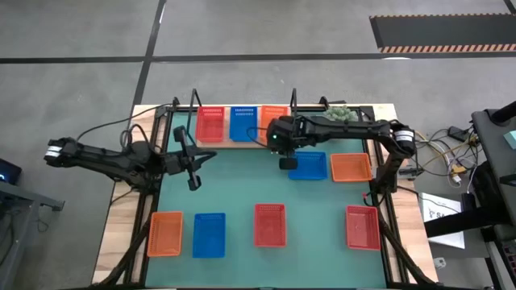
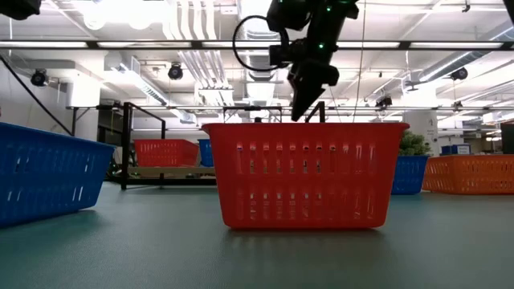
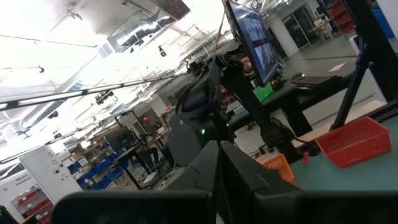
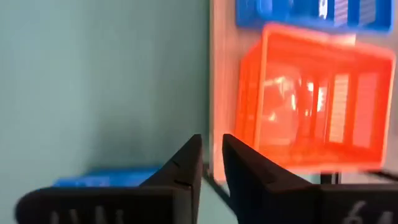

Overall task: Stack baskets on shelf by color
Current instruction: Put the bottom right orange bin on the shelf

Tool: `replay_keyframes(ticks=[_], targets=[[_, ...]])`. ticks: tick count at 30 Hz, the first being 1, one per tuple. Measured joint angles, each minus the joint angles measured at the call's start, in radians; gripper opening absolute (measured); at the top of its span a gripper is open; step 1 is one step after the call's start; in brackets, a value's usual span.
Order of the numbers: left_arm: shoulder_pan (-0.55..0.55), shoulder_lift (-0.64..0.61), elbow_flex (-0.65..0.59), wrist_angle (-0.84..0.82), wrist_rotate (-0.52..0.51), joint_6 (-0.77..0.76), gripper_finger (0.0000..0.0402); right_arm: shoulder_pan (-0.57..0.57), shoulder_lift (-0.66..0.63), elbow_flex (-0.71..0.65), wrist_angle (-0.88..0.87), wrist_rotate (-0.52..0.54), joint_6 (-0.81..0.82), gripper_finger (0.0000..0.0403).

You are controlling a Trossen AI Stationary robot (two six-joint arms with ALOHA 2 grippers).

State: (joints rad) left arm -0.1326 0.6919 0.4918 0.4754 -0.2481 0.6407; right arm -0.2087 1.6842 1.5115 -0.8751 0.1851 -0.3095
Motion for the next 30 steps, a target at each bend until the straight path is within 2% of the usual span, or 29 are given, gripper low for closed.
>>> replay_keyframes(ticks=[4,8,15,28,30], targets=[[0.0,0.039,0.001,0.068,0.0,0.0,0.0,0.001,-0.003,-0.047,0.149,0.015,-0.059,0.0018],[0.0,0.066,0.001,0.091,0.0,-0.001,0.0,-0.024,0.03,-0.073,0.269,0.026,-0.13,0.0009],[0.0,0.077,0.003,0.091,0.0,-0.001,0.0,-0.064,0.059,-0.076,0.258,0.029,-0.146,0.0009],[0.0,0.061,-0.002,0.09,0.0,-0.001,0.0,-0.071,0.06,-0.076,0.189,0.029,-0.113,0.0009],[0.0,0.06,-0.002,0.091,0.0,-0.001,0.0,-0.071,0.06,-0.076,0.178,0.058,-0.11,0.0009]])
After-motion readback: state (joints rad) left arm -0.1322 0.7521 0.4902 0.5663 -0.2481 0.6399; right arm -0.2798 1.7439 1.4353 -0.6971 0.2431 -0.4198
